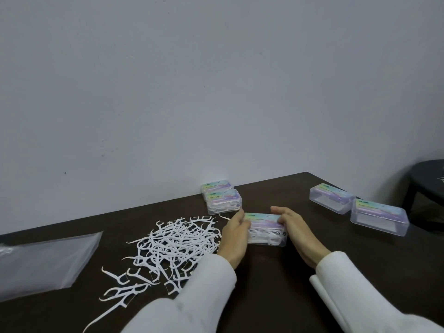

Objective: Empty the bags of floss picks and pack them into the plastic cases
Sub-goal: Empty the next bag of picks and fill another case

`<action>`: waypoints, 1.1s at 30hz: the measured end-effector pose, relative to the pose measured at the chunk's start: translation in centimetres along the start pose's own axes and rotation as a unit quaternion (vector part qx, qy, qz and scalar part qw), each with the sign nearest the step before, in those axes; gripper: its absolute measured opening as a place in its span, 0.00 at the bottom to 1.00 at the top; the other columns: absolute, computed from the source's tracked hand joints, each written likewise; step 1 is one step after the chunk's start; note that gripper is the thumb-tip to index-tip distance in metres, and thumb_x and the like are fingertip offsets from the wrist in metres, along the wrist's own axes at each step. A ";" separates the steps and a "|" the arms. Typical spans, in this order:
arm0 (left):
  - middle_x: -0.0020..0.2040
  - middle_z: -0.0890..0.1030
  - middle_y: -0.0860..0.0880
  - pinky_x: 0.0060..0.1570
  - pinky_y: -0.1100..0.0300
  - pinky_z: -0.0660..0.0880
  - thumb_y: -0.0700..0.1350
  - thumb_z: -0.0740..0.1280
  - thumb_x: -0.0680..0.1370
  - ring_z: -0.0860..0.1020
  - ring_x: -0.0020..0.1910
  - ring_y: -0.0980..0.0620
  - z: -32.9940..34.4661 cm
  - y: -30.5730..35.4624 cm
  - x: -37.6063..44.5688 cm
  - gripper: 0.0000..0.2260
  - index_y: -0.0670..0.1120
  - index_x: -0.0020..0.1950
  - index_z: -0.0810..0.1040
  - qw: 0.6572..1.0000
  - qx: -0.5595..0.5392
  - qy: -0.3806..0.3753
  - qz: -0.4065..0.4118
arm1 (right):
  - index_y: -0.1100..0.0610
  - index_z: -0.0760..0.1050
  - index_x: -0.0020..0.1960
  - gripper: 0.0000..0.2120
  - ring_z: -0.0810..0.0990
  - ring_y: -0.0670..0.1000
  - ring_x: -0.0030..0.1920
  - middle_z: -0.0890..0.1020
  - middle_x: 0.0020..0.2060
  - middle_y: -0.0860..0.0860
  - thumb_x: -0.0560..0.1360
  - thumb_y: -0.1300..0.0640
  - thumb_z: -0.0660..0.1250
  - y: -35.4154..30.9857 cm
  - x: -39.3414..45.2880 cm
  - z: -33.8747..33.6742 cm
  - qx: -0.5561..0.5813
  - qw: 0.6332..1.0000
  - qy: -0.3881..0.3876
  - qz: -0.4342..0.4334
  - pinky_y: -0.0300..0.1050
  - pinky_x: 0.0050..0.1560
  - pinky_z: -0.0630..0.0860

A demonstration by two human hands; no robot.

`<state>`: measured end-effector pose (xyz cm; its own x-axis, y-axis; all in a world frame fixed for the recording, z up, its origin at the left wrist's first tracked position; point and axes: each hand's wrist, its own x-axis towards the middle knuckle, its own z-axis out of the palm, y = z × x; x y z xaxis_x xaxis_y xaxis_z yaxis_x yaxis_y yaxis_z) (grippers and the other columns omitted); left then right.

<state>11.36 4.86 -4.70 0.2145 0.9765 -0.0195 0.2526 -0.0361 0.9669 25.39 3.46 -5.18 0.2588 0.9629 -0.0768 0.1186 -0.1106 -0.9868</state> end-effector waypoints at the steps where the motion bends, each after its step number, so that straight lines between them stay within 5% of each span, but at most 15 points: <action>1: 0.73 0.66 0.48 0.60 0.69 0.60 0.40 0.55 0.82 0.65 0.70 0.53 0.1 -0.2 0.1 0.21 0.43 0.75 0.60 1.000 0.017 -0.004 0.013 | 0.56 0.68 0.66 0.17 0.77 0.47 0.47 0.72 0.62 0.56 0.80 0.65 0.52 0.0 0.0 0.0 -0.006 1.000 -0.001 0.000 0.38 0.43 0.76; 8: 0.74 0.64 0.47 0.54 0.72 0.59 0.38 0.54 0.82 0.64 0.70 0.52 0.3 -0.6 0.3 0.21 0.43 0.76 0.58 0.999 0.039 -0.007 0.030 | 0.56 0.67 0.68 0.17 0.77 0.47 0.47 0.71 0.64 0.57 0.81 0.63 0.51 0.2 0.0 0.2 -0.045 0.999 -0.005 -0.005 0.35 0.40 0.75; 14: 0.75 0.61 0.47 0.64 0.67 0.58 0.38 0.53 0.82 0.62 0.72 0.52 0.4 -0.8 0.2 0.22 0.43 0.76 0.56 0.997 0.067 -0.011 0.049 | 0.56 0.65 0.70 0.18 0.76 0.48 0.53 0.70 0.66 0.57 0.81 0.62 0.51 0.2 -0.2 0.2 -0.065 0.998 -0.014 -0.013 0.32 0.39 0.75; 22: 0.74 0.62 0.46 0.65 0.65 0.59 0.40 0.53 0.83 0.62 0.72 0.51 0.4 -1.0 0.1 0.21 0.43 0.76 0.54 0.995 0.077 -0.018 0.058 | 0.54 0.65 0.70 0.18 0.75 0.43 0.47 0.69 0.65 0.54 0.81 0.62 0.52 0.1 0.0 -0.5 -0.091 0.994 -0.061 -0.020 0.32 0.39 0.74; 28: 0.75 0.61 0.45 0.70 0.60 0.59 0.41 0.52 0.83 0.62 0.72 0.50 0.5 -1.1 0.0 0.21 0.43 0.76 0.54 0.994 0.091 -0.017 0.061 | 0.48 0.69 0.59 0.11 0.78 0.46 0.52 0.73 0.61 0.52 0.79 0.59 0.59 -0.1 0.0 -1.6 -0.066 0.989 -0.129 -0.016 0.36 0.47 0.77; 33: 0.75 0.60 0.46 0.69 0.60 0.60 0.41 0.52 0.83 0.62 0.72 0.50 0.5 -1.0 0.1 0.21 0.44 0.77 0.53 0.994 0.089 -0.012 0.059 | 0.48 0.65 0.65 0.27 0.76 0.46 0.57 0.74 0.57 0.46 0.70 0.60 0.71 -0.2 -0.1 -2.8 -0.131 0.969 -0.203 -0.044 0.38 0.57 0.75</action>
<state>11.55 4.87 -5.82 0.2748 0.9579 0.0835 0.3859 -0.1894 0.9029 28.03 2.71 -4.58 -0.1558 0.9832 -0.0956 0.3772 -0.0302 -0.9256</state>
